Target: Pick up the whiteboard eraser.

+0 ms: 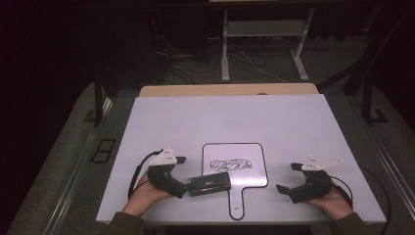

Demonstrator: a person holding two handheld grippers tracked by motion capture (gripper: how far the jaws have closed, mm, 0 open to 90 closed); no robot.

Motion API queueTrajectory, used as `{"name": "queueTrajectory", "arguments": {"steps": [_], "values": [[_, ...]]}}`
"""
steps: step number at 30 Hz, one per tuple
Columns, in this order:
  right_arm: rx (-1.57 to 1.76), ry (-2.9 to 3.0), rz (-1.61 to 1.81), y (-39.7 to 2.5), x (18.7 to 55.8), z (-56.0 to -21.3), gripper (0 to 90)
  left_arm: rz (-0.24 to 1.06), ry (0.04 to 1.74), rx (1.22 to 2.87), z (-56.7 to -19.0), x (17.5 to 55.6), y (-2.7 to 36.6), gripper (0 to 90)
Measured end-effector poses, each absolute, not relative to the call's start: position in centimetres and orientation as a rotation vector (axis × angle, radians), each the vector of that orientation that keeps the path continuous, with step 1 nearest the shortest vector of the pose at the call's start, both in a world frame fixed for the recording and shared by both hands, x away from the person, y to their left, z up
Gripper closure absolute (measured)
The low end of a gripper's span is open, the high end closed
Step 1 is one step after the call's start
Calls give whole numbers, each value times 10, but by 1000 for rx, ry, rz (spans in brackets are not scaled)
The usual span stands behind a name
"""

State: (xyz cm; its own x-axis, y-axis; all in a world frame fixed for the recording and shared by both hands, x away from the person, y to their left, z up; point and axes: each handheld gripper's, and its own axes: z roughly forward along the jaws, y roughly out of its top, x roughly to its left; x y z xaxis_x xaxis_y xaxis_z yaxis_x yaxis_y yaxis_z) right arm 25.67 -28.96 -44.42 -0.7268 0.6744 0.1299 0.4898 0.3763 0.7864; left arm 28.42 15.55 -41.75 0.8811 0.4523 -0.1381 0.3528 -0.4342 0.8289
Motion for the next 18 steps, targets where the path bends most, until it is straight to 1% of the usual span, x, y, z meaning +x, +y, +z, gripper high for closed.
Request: {"name": "queueTrajectory", "arguments": {"steps": [9,18], "values": [[1054,2416,1268,-290,257,-444,0,105,558,2087,-415,290,141,0],[1058,2413,1273,-291,257,-444,0,84,492,2124,-410,300,118,0]]}}
